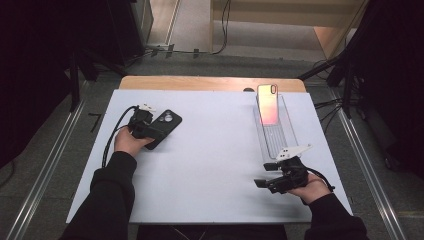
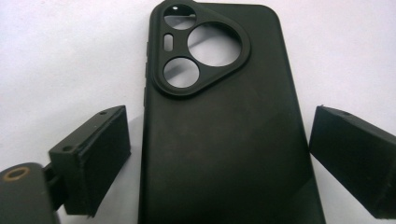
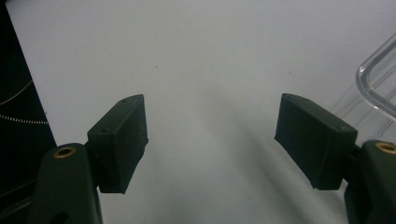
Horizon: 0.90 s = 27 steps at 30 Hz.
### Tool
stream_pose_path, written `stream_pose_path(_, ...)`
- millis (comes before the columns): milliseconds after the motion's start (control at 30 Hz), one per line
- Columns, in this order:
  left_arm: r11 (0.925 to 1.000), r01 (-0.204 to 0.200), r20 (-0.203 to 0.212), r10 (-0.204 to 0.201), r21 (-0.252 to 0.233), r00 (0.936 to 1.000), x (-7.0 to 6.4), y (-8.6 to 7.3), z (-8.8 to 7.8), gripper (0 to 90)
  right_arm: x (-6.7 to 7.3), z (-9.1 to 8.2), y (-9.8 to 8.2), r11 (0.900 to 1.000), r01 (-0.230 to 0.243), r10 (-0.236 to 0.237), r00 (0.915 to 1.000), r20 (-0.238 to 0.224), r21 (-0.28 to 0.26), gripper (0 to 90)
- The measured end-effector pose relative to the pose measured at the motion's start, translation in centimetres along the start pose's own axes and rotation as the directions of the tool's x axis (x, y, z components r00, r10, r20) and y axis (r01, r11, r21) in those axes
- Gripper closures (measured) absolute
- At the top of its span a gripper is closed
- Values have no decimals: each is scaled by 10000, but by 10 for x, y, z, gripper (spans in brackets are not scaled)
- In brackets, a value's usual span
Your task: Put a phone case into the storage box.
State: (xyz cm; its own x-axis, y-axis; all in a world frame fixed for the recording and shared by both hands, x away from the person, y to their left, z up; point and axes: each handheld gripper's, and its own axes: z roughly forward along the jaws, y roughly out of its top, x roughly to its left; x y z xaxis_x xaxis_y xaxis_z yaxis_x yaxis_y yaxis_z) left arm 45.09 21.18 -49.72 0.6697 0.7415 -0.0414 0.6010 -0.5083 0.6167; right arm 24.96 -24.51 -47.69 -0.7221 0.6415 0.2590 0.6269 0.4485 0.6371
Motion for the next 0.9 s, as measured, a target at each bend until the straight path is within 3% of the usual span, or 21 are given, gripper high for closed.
stream_pose_path(233, 9988, -468, -554, 476, 161, 9973, -7, 0, 3, 62, 0, 0, 0, 10000, 34, -34, 10000, -9, -14, 232)
stream_pose_path(400, 9991, -401, -633, 406, 98, 9972, -8, -1, 3, 66, 0, 0, 0, 10000, 50, -50, 10000, -10, 4, 232)
stream_pose_path(533, 9995, -243, -747, 228, -198, 9969, -9, -4, 1, 133, 0, 1, 0, 10000, 45, -45, 10000, 13, 14, 232)
stream_pose_path(900, 9995, -206, -784, 186, -239, 9967, -9, -4, 0, 152, 0, 1, 0, 10000, 50, -50, 10000, 14, 32, 232)
